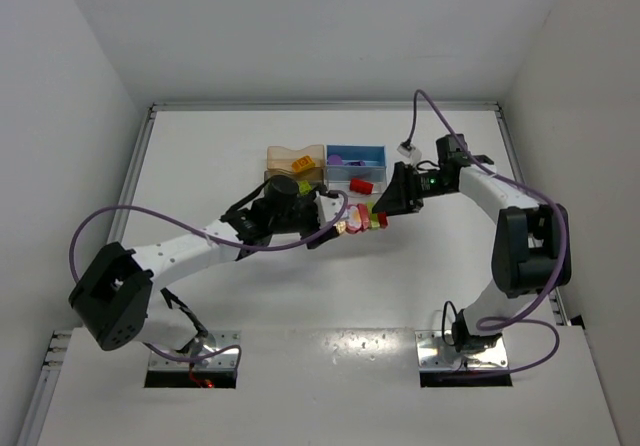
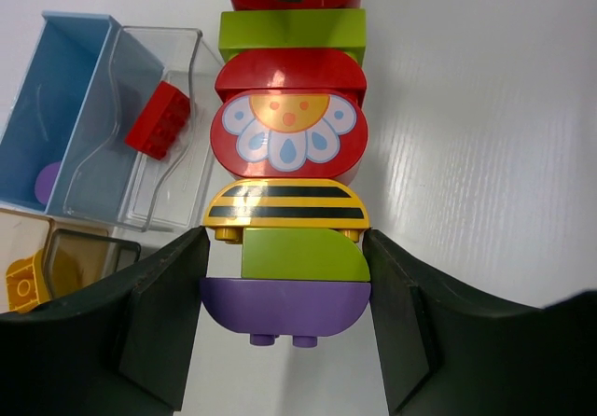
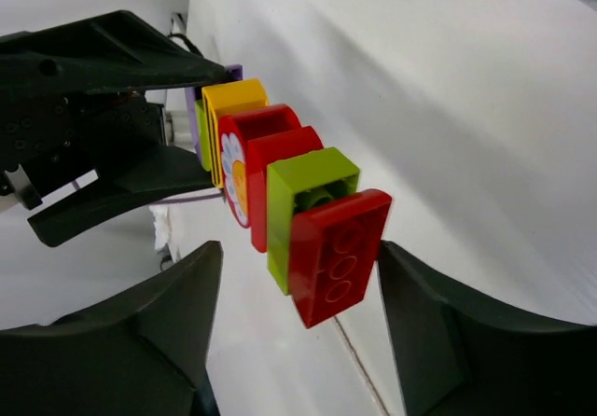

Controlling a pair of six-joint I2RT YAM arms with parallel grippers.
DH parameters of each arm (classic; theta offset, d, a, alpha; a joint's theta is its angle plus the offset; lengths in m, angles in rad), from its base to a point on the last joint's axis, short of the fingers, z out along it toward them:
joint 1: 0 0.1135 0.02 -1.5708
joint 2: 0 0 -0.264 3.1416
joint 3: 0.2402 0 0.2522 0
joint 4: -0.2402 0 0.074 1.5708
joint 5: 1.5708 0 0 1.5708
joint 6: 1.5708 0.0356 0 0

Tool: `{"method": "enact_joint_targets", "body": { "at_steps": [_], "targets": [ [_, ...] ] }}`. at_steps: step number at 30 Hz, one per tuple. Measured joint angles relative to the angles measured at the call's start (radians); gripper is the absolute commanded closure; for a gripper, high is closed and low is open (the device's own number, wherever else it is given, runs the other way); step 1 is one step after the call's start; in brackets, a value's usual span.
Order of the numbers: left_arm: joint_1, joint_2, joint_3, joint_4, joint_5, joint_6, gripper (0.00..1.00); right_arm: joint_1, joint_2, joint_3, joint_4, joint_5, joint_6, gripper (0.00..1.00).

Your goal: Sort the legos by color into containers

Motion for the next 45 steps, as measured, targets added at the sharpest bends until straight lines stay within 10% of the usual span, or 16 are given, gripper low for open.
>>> {"method": "enact_joint_targets", "body": {
  "at_steps": [11, 34, 45],
  "targets": [
    [0.006, -0.023, -0.001, 0.011, -0.016, -0.035, 0.86, -0.009, 0.009, -0.1, 0.222, -0.202, 0.199, 0.99],
    [0.008, -0.153, -0.293, 0.07, -0.045, -0.056, 0.88, -0.102, -0.099, -0.219, 0.283, -0.313, 0.278, 1.0],
    [0.008, -0.206, -0.32, 0.071, -0.085, -0.091, 0.88, -0.029, 0.003, 0.265, 0.121, 0.22, 0.031, 1.0]
  ]
}}
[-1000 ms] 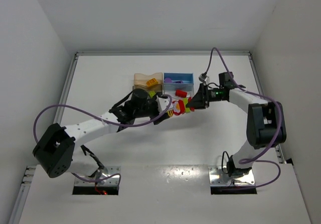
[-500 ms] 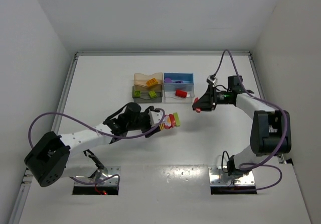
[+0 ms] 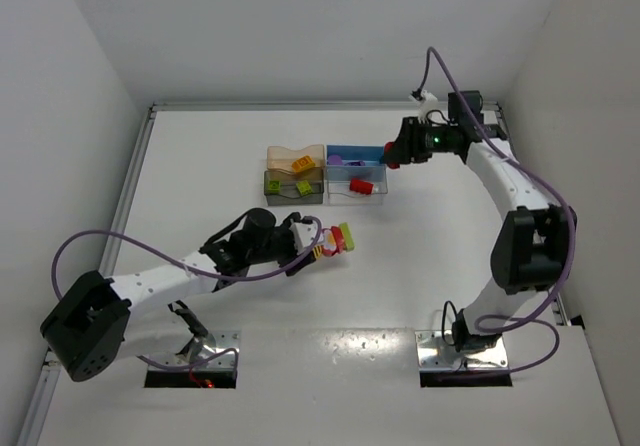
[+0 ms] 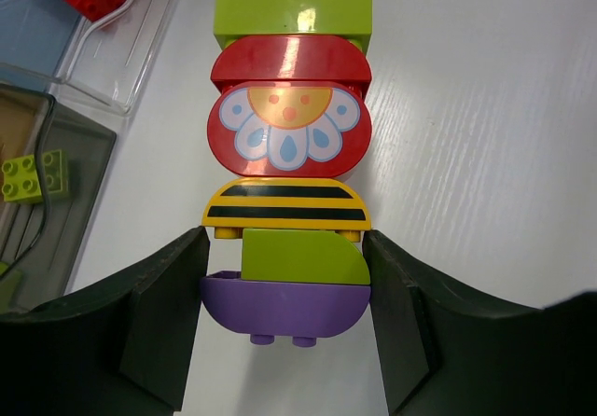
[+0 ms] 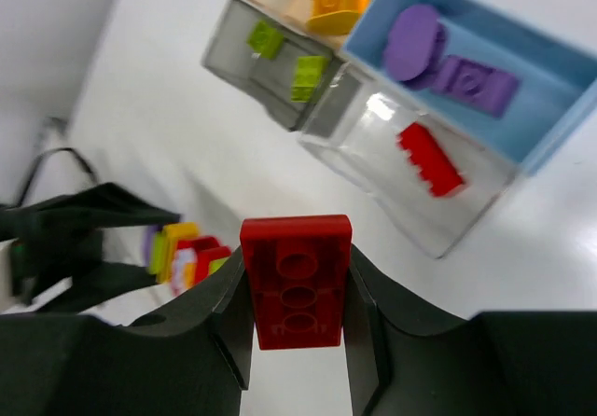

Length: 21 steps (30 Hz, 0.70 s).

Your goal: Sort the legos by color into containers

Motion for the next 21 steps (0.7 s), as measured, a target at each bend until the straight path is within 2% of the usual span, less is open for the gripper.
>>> {"method": "enact_joint_targets", "body": {
  "at_steps": [6, 11, 13, 15, 16, 18, 19, 21],
  "targets": [
    [0.0, -0.021, -0.006, 0.0, -0.026, -0.021, 0.88, 0.103, 0.157, 0.182, -0.018, 0.222, -0.116, 0.99],
    [0.0, -0.021, -0.006, 0.0, -0.042, -0.028, 0.88, 0.152, 0.261, 0.202, -0.066, 0.323, -0.203, 0.97],
    [0.0, -0.021, -0.006, 0.001, -0.047, -0.032, 0.88, 0.155, 0.289, 0.203, -0.087, 0.346, -0.227, 0.93],
    [0.003, -0.02, -0.006, 0.001, -0.05, -0.032, 0.88, 0.154, 0.309, 0.205, -0.098, 0.363, -0.246, 0.83],
    [0.005, -0.02, -0.006, 0.001, -0.052, -0.032, 0.88, 0.154, 0.318, 0.206, -0.103, 0.371, -0.255, 0.65],
    [0.006, -0.019, -0.005, 0.002, -0.054, -0.031, 0.88, 0.154, 0.33, 0.212, -0.112, 0.38, -0.266, 0.51],
    [0.006, -0.019, -0.005, 0.002, -0.056, -0.031, 0.88, 0.154, 0.336, 0.216, -0.116, 0.386, -0.272, 0.39],
    [0.006, -0.018, -0.005, 0.002, -0.058, -0.031, 0.88, 0.154, 0.34, 0.225, -0.118, 0.396, -0.277, 0.3]
  ]
}}
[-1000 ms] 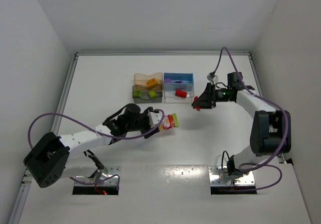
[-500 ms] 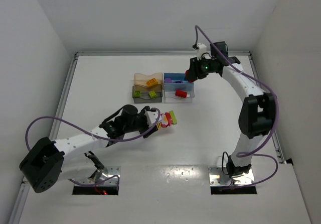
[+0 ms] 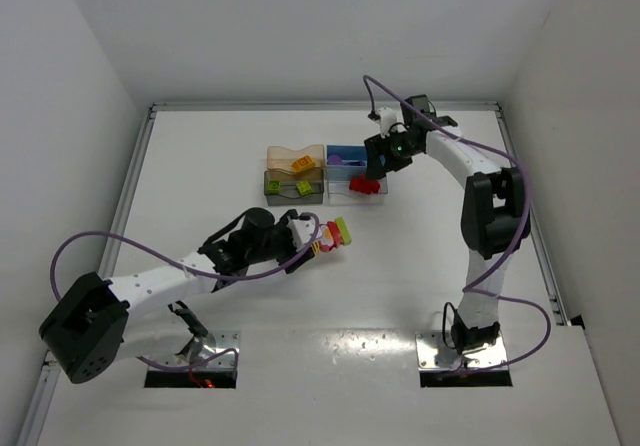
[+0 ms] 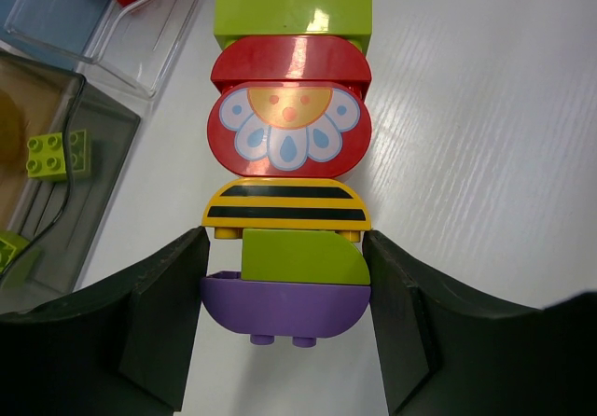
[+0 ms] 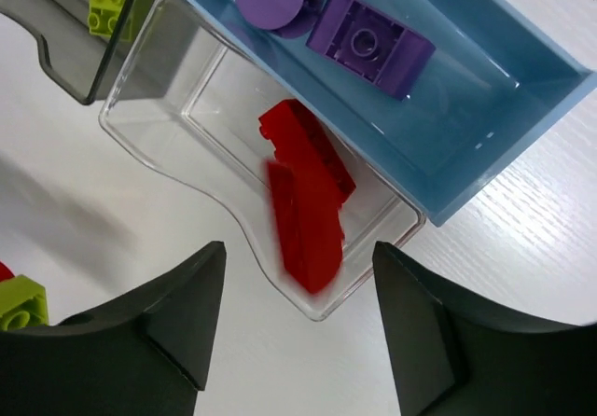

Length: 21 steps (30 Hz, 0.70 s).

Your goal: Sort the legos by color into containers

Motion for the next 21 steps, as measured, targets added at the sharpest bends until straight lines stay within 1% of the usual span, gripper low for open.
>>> {"method": "enact_joint_targets", "body": {
  "at_steps": [1, 2, 5, 7, 10, 14, 18, 21],
  "targets": [
    [0.0, 0.002, 0.001, 0.0, 0.0, 0.0, 0.88, 0.0, 0.0, 0.005, -0.002, 0.002, -0.005, 0.24],
    [0.0, 0.005, 0.002, 0.001, 0.0, 0.0, 0.88, 0.001, 0.0, 0.01, -0.003, 0.001, -0.007, 0.22],
    [0.006, 0.017, 0.009, 0.002, 0.0, 0.0, 0.88, 0.005, 0.0, 0.027, -0.003, -0.021, -0.005, 0.21],
    [0.008, 0.021, 0.015, 0.002, 0.0, 0.0, 0.88, 0.003, 0.0, 0.034, -0.005, -0.102, 0.007, 0.21],
    [0.008, 0.023, 0.029, 0.002, 0.0, 0.0, 0.88, -0.011, -0.004, 0.032, -0.035, -0.29, 0.028, 0.21],
    [0.008, 0.023, 0.053, 0.007, 0.002, 0.0, 0.88, -0.015, -0.072, -0.064, -0.074, -0.483, 0.033, 0.21],
    [0.008, 0.023, 0.089, 0.009, 0.005, -0.008, 0.88, 0.0, -0.146, -0.183, -0.118, -0.576, 0.031, 0.21],
    [0.008, 0.023, 0.119, 0.016, 0.007, -0.016, 0.88, 0.015, -0.154, -0.212, -0.142, -0.616, 0.026, 0.19]
  ]
}}
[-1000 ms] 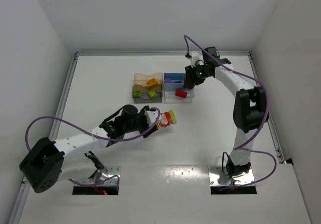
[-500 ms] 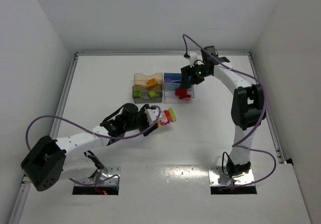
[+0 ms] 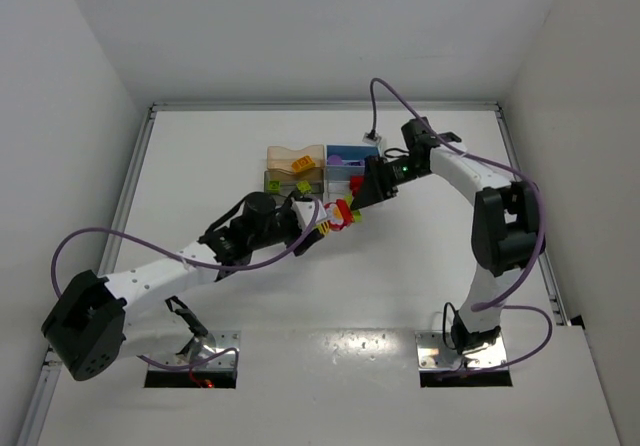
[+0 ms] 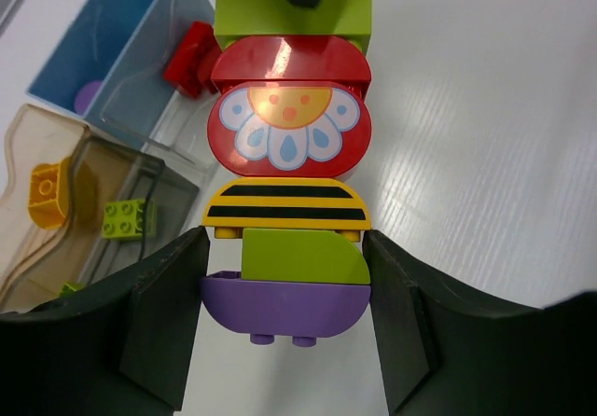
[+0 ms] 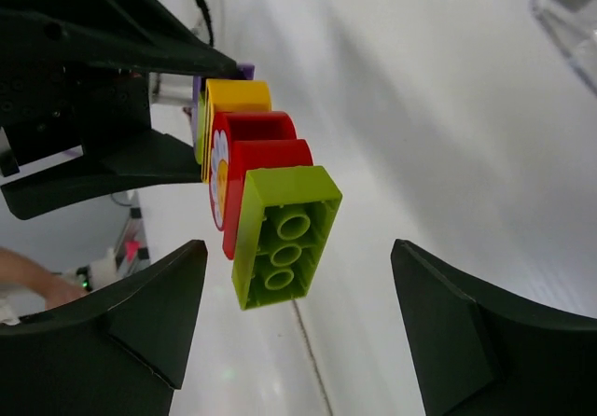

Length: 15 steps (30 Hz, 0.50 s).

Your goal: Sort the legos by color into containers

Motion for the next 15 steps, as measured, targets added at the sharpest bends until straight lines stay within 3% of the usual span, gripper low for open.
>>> {"method": "enact_joint_targets", "body": {
  "at_steps": [5, 8, 9, 12, 15],
  "targets": [
    [0.0, 0.0, 0.036, 0.02, 0.002, -0.008, 0.88, 0.025, -0.001, -0.007, -0.006, -0.055, 0.01, 0.19],
    [0.0, 0.002, 0.044, 0.029, 0.002, -0.007, 0.88, 0.045, -0.006, -0.013, 0.016, -0.083, 0.035, 0.54],
    [0.0, 0.003, 0.046, 0.03, 0.002, -0.006, 0.88, 0.05, -0.01, -0.018, 0.027, -0.095, 0.049, 0.74],
    [0.003, 0.008, 0.046, 0.024, -0.006, 0.012, 0.88, 0.046, -0.018, -0.026, 0.06, -0.13, 0.14, 0.98],
    [0.005, 0.008, 0.045, 0.03, -0.006, 0.009, 0.88, 0.025, -0.018, -0.035, 0.103, -0.156, 0.167, 1.0]
  ]
}}
